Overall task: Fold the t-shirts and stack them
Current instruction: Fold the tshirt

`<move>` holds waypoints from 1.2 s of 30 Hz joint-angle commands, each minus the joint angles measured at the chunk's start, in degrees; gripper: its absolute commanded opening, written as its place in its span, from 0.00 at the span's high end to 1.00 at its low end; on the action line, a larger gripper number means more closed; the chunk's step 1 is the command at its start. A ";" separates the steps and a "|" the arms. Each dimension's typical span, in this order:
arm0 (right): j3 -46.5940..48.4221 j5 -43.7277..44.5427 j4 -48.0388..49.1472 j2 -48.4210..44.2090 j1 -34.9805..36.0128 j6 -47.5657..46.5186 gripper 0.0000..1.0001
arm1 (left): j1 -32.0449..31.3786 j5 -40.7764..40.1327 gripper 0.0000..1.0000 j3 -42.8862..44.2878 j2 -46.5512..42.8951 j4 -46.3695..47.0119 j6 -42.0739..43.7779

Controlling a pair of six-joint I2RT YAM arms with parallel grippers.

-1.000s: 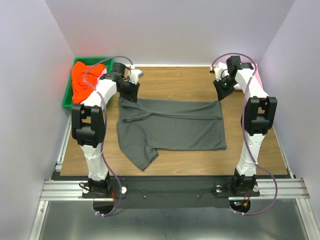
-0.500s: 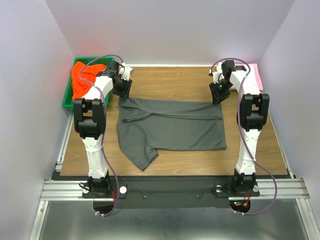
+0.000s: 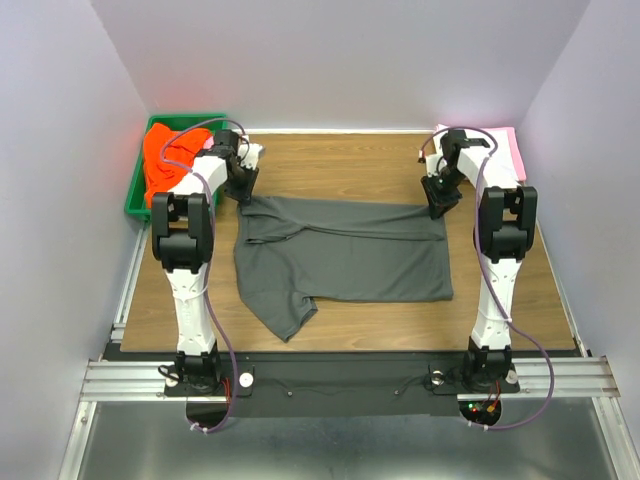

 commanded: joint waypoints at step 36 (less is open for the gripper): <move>-26.88 -7.09 0.12 -31.89 -0.40 -28.36 0.48 | -4.75 20.07 0.49 -27.01 -36.14 -15.78 29.30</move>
